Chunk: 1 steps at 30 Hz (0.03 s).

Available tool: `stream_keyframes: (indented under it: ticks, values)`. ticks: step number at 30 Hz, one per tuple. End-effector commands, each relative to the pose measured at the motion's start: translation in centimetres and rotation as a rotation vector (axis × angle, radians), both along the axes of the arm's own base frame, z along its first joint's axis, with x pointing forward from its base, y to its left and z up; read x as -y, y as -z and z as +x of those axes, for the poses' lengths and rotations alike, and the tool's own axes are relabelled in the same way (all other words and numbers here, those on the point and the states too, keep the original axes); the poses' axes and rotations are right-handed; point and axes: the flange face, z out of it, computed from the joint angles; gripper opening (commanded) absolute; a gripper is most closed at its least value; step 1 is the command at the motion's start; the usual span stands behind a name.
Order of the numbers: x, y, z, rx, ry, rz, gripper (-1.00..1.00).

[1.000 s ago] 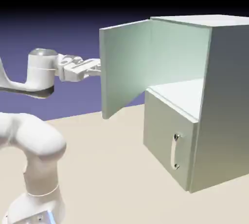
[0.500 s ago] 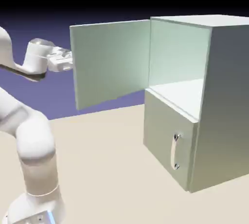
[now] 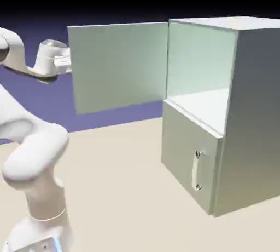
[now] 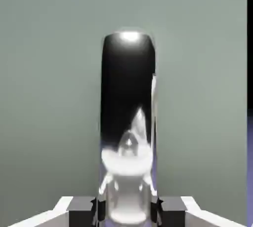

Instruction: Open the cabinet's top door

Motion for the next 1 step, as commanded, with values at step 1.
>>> stream_keyframes:
  ticks: [1]
  values:
    - [-0.2, 0.02, 0.07, 0.0, 0.007, 0.0, -1.0]
